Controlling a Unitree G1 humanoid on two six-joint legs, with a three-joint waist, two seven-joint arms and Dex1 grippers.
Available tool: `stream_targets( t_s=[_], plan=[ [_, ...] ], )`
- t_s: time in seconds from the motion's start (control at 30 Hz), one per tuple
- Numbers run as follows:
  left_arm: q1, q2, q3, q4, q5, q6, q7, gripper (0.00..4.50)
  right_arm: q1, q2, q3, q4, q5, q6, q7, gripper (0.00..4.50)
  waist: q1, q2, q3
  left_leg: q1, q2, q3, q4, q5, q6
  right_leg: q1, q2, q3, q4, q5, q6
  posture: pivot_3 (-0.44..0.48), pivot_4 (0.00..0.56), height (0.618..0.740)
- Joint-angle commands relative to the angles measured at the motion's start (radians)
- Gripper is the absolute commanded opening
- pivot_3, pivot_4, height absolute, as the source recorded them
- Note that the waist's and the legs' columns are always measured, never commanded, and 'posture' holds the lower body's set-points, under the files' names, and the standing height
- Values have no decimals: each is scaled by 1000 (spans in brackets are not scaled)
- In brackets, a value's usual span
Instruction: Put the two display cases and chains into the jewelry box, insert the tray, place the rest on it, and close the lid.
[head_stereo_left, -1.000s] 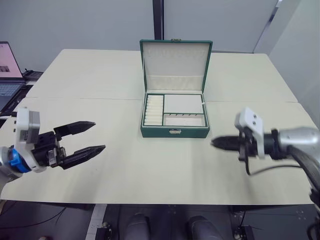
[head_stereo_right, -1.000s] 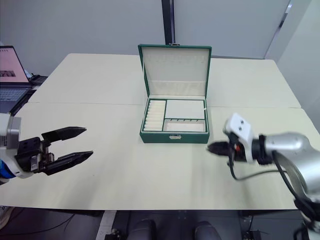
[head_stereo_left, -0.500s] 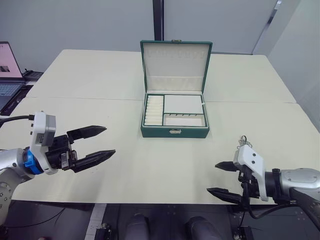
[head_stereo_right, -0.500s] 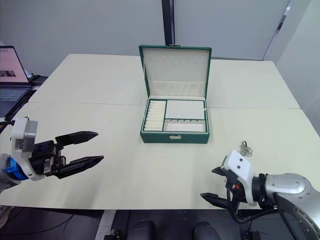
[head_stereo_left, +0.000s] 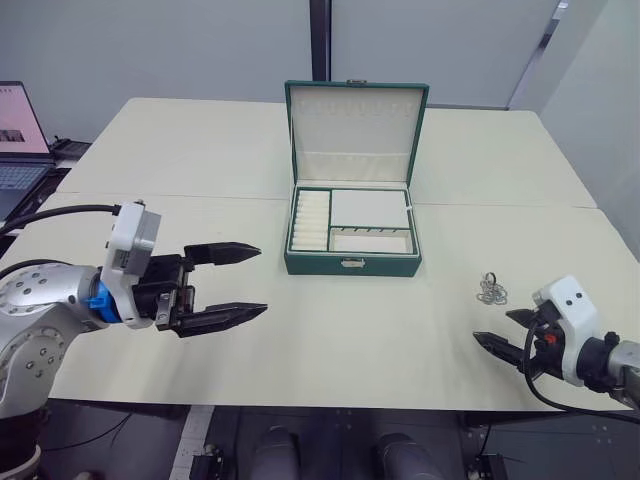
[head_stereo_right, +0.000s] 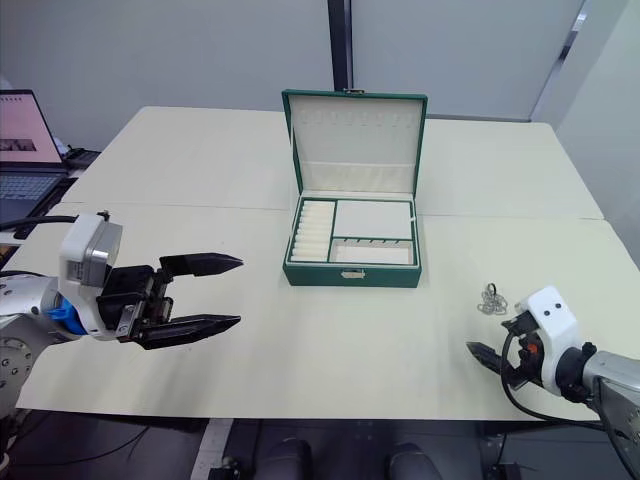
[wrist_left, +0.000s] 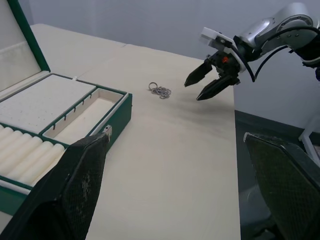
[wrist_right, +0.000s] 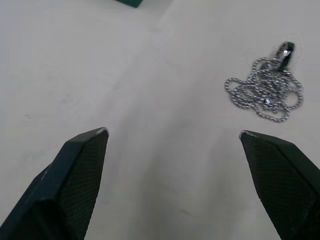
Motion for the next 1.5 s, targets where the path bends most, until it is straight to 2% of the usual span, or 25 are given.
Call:
stream_targets(
  t_s=[0.03, 0.4, 0.67, 1.03, 1.5],
  plan=[
    [-26, 2, -2, 8, -8, -12, -15, 4500, -5, 37, -22, 13, -41, -53, -69, 4451, 1, 0, 0, 0, 0, 0, 0, 0, 0, 0, 0, 0, 0, 0, 0, 0, 150, 740],
    [3, 4, 21, 6, -4, -27, -18, 4500, -38, 129, 55, 57, -112, -118, -189, 4451, 2, 0, 0, 0, 0, 0, 0, 0, 0, 0, 0, 0, 0, 0, 0, 0, 150, 740],
    [-11, 12, 24, 3, -15, -18, 0, 4500, -127, 168, 171, 212, -214, -226, -253, 4451, 2, 0, 0, 0, 0, 0, 0, 0, 0, 0, 0, 0, 0, 0, 0, 0, 150, 740],
    [-17, 30, 51, -4, -27, 5, 12, 4500, -187, 177, 224, 389, -251, -326, -228, 4451, 2, 0, -1, 1, 0, 0, 0, 0, 0, 0, 0, 0, 1, 0, 0, 0, 150, 740],
    [6, 31, 85, -17, -25, 18, 10, 4500, -195, 213, 232, 404, -226, -264, -205, 4451, 0, -5, -5, 1, 1, -1, 1, 0, 0, 1, 1, -1, 1, 0, 0, 0, 150, 740]
  ],
)
